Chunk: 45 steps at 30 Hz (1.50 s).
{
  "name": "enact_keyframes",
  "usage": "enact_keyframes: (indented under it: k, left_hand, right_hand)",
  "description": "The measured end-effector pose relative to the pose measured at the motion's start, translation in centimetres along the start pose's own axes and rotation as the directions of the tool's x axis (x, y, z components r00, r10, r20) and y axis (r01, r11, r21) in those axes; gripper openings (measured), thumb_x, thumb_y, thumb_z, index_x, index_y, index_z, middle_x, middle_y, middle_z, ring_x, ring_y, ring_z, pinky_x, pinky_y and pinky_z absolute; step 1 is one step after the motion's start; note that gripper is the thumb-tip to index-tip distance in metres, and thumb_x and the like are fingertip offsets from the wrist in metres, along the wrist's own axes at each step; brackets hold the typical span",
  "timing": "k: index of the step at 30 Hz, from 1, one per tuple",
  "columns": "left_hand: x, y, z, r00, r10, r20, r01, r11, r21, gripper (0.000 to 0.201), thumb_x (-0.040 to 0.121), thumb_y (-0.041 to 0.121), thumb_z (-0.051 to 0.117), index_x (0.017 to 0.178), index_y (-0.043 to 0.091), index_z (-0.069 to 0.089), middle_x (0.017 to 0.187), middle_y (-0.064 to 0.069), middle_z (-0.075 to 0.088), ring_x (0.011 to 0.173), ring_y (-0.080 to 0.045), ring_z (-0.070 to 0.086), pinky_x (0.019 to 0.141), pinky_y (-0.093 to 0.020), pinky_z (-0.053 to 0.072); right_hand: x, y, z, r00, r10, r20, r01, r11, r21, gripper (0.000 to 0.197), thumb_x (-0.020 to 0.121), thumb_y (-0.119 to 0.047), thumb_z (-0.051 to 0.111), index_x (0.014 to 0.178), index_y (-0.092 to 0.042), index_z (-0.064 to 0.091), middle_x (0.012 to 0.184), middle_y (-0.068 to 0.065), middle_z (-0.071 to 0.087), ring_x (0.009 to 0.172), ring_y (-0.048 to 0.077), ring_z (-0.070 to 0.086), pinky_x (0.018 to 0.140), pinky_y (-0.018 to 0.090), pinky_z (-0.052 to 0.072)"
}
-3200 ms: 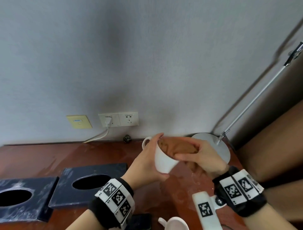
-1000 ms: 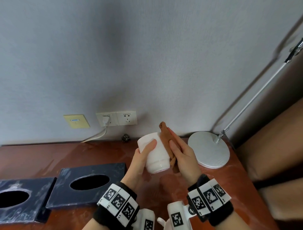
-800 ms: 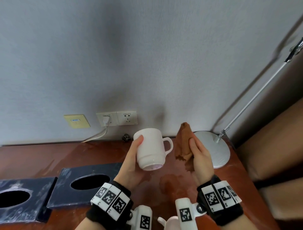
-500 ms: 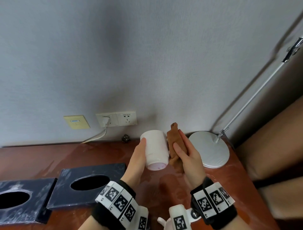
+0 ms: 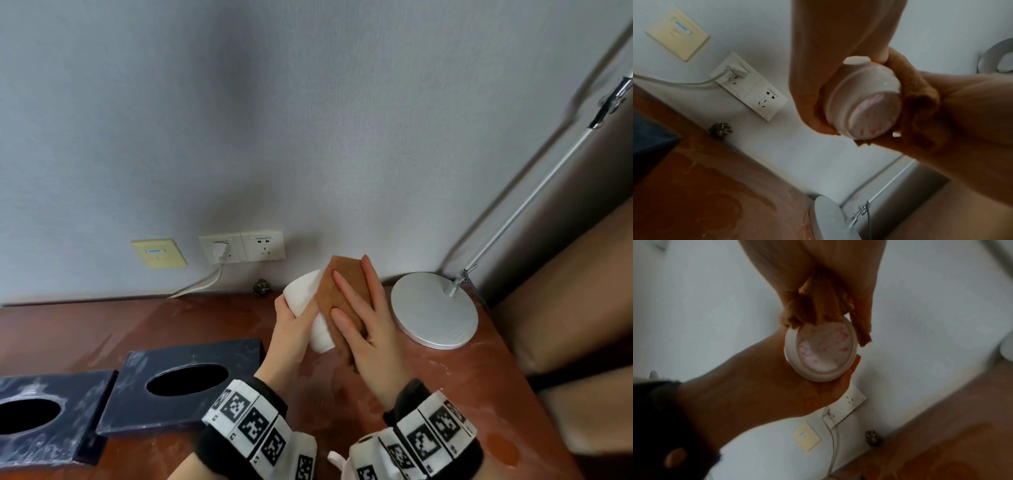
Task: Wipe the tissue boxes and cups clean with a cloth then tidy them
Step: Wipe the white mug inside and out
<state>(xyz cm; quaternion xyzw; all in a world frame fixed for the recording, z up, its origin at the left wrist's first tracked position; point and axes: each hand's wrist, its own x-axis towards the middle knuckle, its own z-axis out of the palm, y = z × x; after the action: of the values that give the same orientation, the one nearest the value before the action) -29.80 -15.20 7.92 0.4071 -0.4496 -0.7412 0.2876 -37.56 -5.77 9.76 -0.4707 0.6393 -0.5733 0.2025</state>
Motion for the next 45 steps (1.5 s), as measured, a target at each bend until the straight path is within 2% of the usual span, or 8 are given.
enact_keyframes:
  k: [9, 13, 16, 20, 28, 36, 40, 45]
  left_hand:
    - [-0.7, 0.0, 0.1, 0.998, 0.042, -0.05, -0.051, 0.977, -0.207, 0.098, 0.055, 0.056, 0.083, 0.133, 0.014, 0.042, 0.127, -0.018, 0.057, 0.111, -0.036, 0.061, 0.088, -0.056, 0.051]
    - [-0.8, -0.4, 0.4, 0.998, -0.042, -0.047, 0.024, 0.942, -0.333, 0.089, 0.06, 0.048, 0.082, 0.132, 0.01, 0.045, 0.124, -0.019, 0.06, 0.108, -0.034, 0.063, 0.078, -0.044, 0.055]
    - [-0.6, 0.3, 0.4, 0.998, -0.056, 0.028, 0.062, 0.951, -0.304, 0.101, 0.051, 0.061, 0.081, 0.132, 0.009, 0.049, 0.126, -0.018, 0.06, 0.113, -0.035, 0.06, 0.097, -0.052, 0.047]
    - [-0.9, 1.4, 0.0, 0.99, -0.051, 0.134, 0.095, 0.934, -0.345, 0.081, 0.065, 0.053, 0.068, 0.128, 0.006, 0.052, 0.116, -0.021, 0.065, 0.1, -0.033, 0.066, 0.08, -0.04, 0.057]
    - [-0.7, 2.1, 0.3, 0.98, -0.09, 0.178, 0.148, 0.926, -0.348, 0.082, 0.062, 0.051, 0.06, 0.129, 0.004, 0.05, 0.109, -0.018, 0.068, 0.088, -0.027, 0.07, 0.071, -0.036, 0.058]
    - [-0.3, 2.0, -0.7, 0.994, 0.037, 0.102, -0.038, 0.999, 0.007, 0.077, 0.055, 0.04, 0.081, 0.121, 0.01, 0.057, 0.107, -0.009, 0.07, 0.09, -0.018, 0.07, 0.067, -0.026, 0.057]
    - [0.0, 2.2, -0.9, 0.998, 0.049, -0.043, -0.043, 0.989, 0.143, 0.132, 0.028, 0.056, 0.083, 0.144, 0.032, 0.024, 0.13, -0.002, 0.05, 0.11, -0.024, 0.059, 0.091, -0.044, 0.052]
    - [0.0, 2.0, -1.0, 0.999, -0.018, -0.035, 0.024, 0.984, 0.177, 0.126, 0.033, 0.053, 0.088, 0.142, 0.02, 0.034, 0.126, -0.005, 0.056, 0.107, -0.025, 0.061, 0.089, -0.045, 0.054]
  right_hand:
    - [3.5, -1.1, -0.5, 0.984, -0.015, -0.178, -0.022, 0.979, -0.205, 0.02, 0.087, -0.012, 0.06, 0.104, -0.019, 0.07, 0.141, -0.015, 0.043, 0.118, -0.006, 0.045, 0.095, -0.005, 0.025]
    - [3.8, -1.4, -1.0, 0.99, -0.063, -0.122, 0.032, 0.97, -0.24, 0.015, 0.085, -0.01, 0.062, 0.095, -0.019, 0.069, 0.138, -0.012, 0.048, 0.111, -0.014, 0.044, 0.092, -0.006, 0.025]
    - [3.5, -1.3, -1.5, 0.974, 0.035, -0.225, -0.002, 0.989, 0.145, 0.02, 0.088, -0.008, 0.057, 0.092, -0.026, 0.066, 0.127, -0.005, 0.059, 0.114, -0.002, 0.053, 0.099, 0.014, 0.037]
    - [3.2, -0.6, -1.9, 0.91, 0.336, -0.241, -0.105, 0.75, 0.653, 0.026, 0.096, -0.016, 0.042, 0.112, -0.011, 0.062, 0.114, 0.006, 0.068, 0.109, 0.022, 0.062, 0.103, 0.044, 0.043]
    - [2.8, 0.7, -0.5, 0.924, 0.377, 0.054, -0.322, 0.696, 0.642, 0.043, 0.078, -0.041, 0.058, 0.116, -0.02, 0.065, 0.12, 0.006, 0.065, 0.117, 0.025, 0.058, 0.105, 0.051, 0.039]
    - [3.1, 0.3, -2.2, 0.926, 0.339, 0.166, -0.374, 0.772, 0.514, 0.037, 0.081, -0.018, 0.062, 0.118, -0.017, 0.064, 0.117, 0.001, 0.067, 0.112, 0.017, 0.061, 0.098, 0.037, 0.049]
    - [2.9, 0.1, -1.9, 0.947, 0.316, 0.057, -0.318, 0.894, 0.317, 0.034, 0.085, -0.011, 0.062, 0.119, -0.018, 0.063, 0.114, -0.002, 0.068, 0.109, 0.011, 0.062, 0.098, 0.034, 0.049]
    - [2.8, 0.4, -1.3, 0.956, 0.289, -0.056, -0.279, 0.951, 0.134, 0.031, 0.086, -0.011, 0.063, 0.116, -0.017, 0.065, 0.112, -0.003, 0.068, 0.105, 0.006, 0.062, 0.097, 0.029, 0.049]
